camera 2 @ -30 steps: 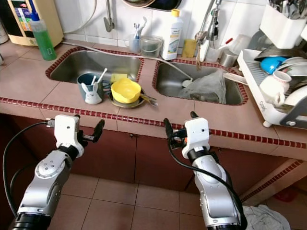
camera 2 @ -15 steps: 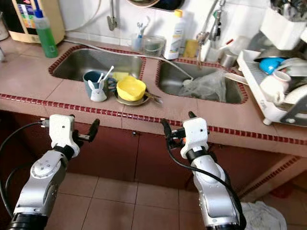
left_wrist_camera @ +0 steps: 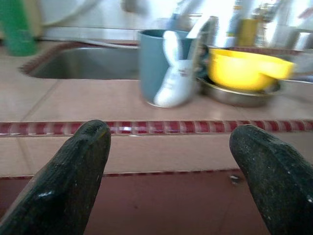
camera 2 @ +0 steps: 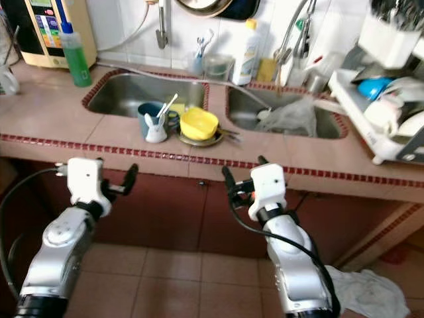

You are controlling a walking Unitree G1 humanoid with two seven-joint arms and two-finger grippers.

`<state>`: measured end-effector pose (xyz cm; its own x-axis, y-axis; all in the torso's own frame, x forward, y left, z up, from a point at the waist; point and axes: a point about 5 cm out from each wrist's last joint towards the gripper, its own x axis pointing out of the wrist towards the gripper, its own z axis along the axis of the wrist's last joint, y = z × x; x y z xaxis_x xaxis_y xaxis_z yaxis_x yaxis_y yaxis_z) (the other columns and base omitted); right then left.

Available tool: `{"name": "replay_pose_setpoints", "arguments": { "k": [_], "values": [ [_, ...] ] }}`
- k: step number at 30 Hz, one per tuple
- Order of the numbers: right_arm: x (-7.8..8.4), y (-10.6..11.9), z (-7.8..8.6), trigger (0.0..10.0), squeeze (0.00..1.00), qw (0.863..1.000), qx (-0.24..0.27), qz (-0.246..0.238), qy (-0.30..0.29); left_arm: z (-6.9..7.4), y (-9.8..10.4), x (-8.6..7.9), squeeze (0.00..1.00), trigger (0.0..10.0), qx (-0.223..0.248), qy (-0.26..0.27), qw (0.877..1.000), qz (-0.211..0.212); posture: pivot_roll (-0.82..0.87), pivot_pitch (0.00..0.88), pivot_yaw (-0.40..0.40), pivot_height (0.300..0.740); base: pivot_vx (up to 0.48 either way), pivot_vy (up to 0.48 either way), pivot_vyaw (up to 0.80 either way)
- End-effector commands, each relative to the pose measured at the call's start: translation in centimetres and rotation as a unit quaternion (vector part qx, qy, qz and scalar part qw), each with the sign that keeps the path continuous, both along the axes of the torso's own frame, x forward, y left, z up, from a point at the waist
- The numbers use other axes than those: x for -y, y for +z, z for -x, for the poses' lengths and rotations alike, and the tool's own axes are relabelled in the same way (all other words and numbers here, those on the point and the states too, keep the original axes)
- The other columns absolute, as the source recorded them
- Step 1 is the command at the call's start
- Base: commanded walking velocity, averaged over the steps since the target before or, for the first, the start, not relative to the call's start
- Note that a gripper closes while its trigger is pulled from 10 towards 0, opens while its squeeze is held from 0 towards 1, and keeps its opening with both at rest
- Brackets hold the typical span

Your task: Kitchen organization

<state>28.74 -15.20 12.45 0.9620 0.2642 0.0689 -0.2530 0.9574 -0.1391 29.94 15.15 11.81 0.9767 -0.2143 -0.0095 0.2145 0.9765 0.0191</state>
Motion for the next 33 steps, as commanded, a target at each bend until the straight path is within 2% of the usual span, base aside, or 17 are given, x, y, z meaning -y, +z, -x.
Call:
{"name": "replay_pose_setpoints", "arguments": {
  "k": [1,8,15,33],
  "values": [
    [-0.2,0.4,0.0,10.0,0.0,1.0,0.007,-0.006,0.005,0.0,0.5,-0.5,0.0,10.0,0.012,0.006,1.0,-0.012,0.07,0.0,-0.067,0.74,0.0,0.0,0.0],
    [0.0,0.1,0.0,10.0,0.0,1.0,0.004,-0.002,0.004,0.2,0.8,0.0,0.0,10.0,0.028,-0.016,0.999,-0.031,0.07,0.0,-0.068,0.74,0.0,0.0,0.0],
    [0.3,0.2,-0.2,10.0,0.0,1.0,0.007,0.001,-0.001,0.1,1.1,0.3,0.0,10.0,0.035,-0.038,0.998,-0.028,0.07,0.0,-0.063,0.74,0.0,0.0,0.0],
    [0.4,0.4,-0.3,10.0,0.0,1.0,0.012,0.007,-0.001,0.1,1.3,0.5,0.0,10.0,0.038,-0.047,0.998,-0.031,0.06,0.0,-0.059,0.74,0.263,0.0,0.0]
  ]
}}
